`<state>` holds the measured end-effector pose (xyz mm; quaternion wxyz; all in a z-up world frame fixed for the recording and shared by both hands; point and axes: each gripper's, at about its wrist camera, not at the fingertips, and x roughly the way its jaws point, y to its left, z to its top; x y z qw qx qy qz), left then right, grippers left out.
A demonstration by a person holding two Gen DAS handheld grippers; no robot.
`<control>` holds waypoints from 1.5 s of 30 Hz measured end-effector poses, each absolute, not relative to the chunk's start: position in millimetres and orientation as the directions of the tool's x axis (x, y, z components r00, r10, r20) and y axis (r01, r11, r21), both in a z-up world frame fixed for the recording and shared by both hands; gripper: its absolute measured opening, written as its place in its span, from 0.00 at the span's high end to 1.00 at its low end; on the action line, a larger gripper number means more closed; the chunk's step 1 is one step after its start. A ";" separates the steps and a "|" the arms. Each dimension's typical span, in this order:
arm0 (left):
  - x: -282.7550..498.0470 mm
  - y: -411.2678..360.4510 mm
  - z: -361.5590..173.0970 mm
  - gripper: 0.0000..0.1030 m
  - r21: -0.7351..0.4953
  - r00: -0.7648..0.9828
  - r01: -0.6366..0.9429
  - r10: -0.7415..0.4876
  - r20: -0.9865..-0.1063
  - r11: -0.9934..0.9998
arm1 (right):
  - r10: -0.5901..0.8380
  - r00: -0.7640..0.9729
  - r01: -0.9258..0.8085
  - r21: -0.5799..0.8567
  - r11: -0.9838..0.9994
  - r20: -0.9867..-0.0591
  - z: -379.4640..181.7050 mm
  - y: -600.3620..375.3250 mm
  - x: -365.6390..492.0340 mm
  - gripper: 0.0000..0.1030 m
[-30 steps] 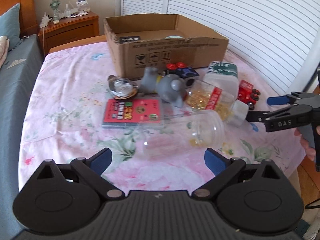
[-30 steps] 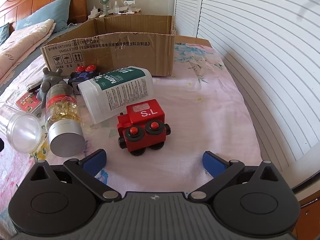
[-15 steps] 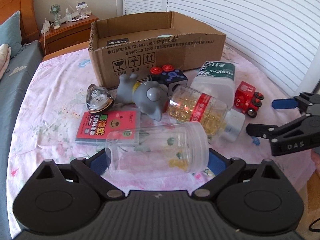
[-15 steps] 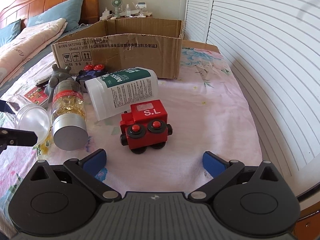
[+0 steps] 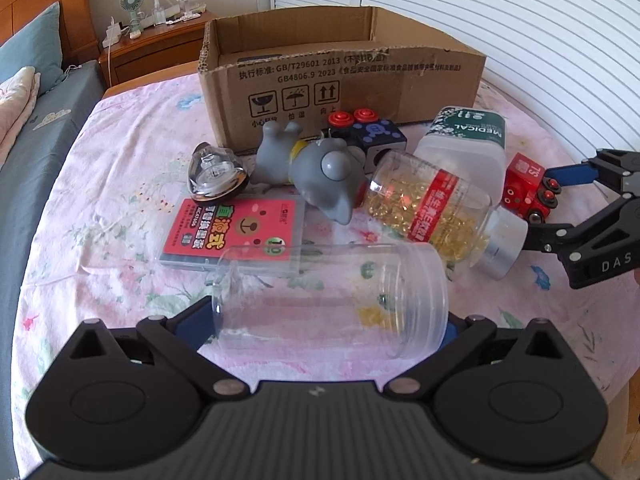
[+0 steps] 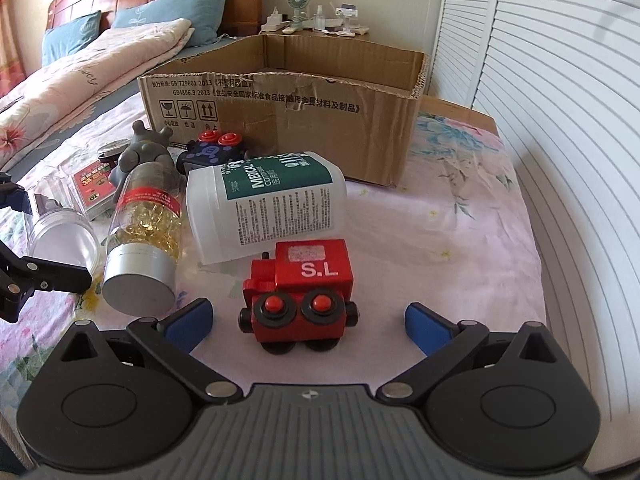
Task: Organize rigid objects
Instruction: 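Grasp the clear jar with the left gripper while the right grasps the red train, then carry the clear jar and red train into the box and release both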
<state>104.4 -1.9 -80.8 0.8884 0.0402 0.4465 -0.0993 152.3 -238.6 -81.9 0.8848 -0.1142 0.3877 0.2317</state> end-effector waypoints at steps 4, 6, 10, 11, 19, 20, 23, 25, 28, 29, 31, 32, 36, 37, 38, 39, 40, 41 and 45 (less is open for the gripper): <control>104.5 -1.7 -81.4 0.01 -0.018 0.587 0.214 -0.143 -0.797 0.977 | 0.347 0.577 -0.542 -0.028 0.840 -0.739 -81.4 -235.7 161.8 0.00; 104.6 -1.5 -81.5 0.01 -0.018 0.587 0.214 -0.143 -0.797 0.977 | 0.345 0.571 -0.552 -0.037 0.833 -0.745 -80.2 -233.7 164.9 0.00; 104.7 -1.5 -81.5 0.01 -0.018 0.590 0.216 -0.145 -0.795 0.976 | 0.342 0.566 -0.578 -0.065 0.814 -0.751 -74.3 -228.7 165.3 0.15; 105.1 -1.2 -81.5 0.01 -0.018 0.590 0.216 -0.145 -0.794 0.976 | 0.343 0.564 -0.583 -0.067 0.810 -0.751 -72.7 -228.0 164.9 0.18; 105.1 -1.1 -81.4 0.01 -0.018 0.589 0.216 -0.145 -0.795 0.976 | 0.331 0.552 -0.570 -0.057 0.820 -0.765 -66.7 -225.9 161.8 0.45; 105.4 -1.1 -81.2 0.01 -0.018 0.588 0.216 -0.145 -0.796 0.976 | 0.325 0.552 -0.564 -0.056 0.824 -0.768 -66.2 -226.3 160.7 0.45; 104.7 -0.5 -80.4 0.01 -0.018 0.579 0.217 -0.144 -0.802 0.976 | 0.302 0.549 -0.543 -0.059 0.837 -0.780 -64.3 -228.4 155.4 0.45; 103.7 0.0 -79.7 0.01 -0.020 0.579 0.216 -0.145 -0.802 0.976 | 0.295 0.548 -0.539 -0.061 0.840 -0.783 -64.0 -230.6 151.0 0.45; 102.9 0.0 -79.0 0.01 -0.015 0.586 0.212 -0.140 -0.798 0.977 | 0.290 0.553 -0.528 -0.059 0.847 -0.782 -64.4 -232.8 147.8 0.44; 103.0 0.3 -78.7 0.01 -0.016 0.590 0.206 -0.138 -0.795 0.978 | 0.288 0.554 -0.525 -0.059 0.849 -0.781 -64.6 -232.8 147.4 0.44; 103.0 2.5 -78.1 0.01 -0.032 0.596 0.199 -0.147 -0.790 0.980 | 0.279 0.558 -0.516 -0.063 0.854 -0.781 -64.4 -231.5 147.2 0.44; 102.6 4.6 -77.4 0.05 -0.043 0.600 0.194 -0.153 -0.786 0.980 | 0.273 0.560 -0.513 -0.069 0.855 -0.782 -64.0 -230.3 146.6 0.44; 102.1 12.0 -73.7 0.13 -0.071 0.606 0.187 -0.172 -0.776 0.980 | 0.252 0.566 -0.511 -0.094 0.854 -0.785 -62.2 -227.0 143.2 0.45; 102.0 12.8 -72.9 0.13 -0.072 0.603 0.193 -0.177 -0.778 0.978 | 0.253 0.566 -0.511 -0.093 0.854 -0.784 -61.0 -227.2 142.2 0.45; 101.4 13.5 -71.8 0.13 -0.073 0.601 0.200 -0.181 -0.778 0.977 | 0.257 0.565 -0.514 -0.091 0.853 -0.784 -59.5 -227.3 141.1 0.45; 100.5 13.9 -70.3 0.13 -0.069 0.600 0.209 -0.183 -0.779 0.976 | 0.260 0.565 -0.518 -0.091 0.851 -0.784 -57.7 -227.3 139.9 0.45; 99.8 14.1 -68.5 0.13 -0.062 0.599 0.217 -0.183 -0.780 0.974 | 0.260 0.567 -0.519 -0.094 0.849 -0.781 -55.5 -227.4 138.7 0.45; 98.9 14.1 -66.3 0.13 -0.054 0.599 0.227 -0.183 -0.780 0.972 | 0.260 0.568 -0.522 -0.098 0.847 -0.781 -53.1 -227.4 137.6 0.45; 94.5 15.4 -53.0 0.13 -0.024 0.599 0.279 -0.194 -0.777 0.960 | 0.259 0.571 -0.525 -0.104 0.845 -0.779 -41.9 -229.0 135.9 0.45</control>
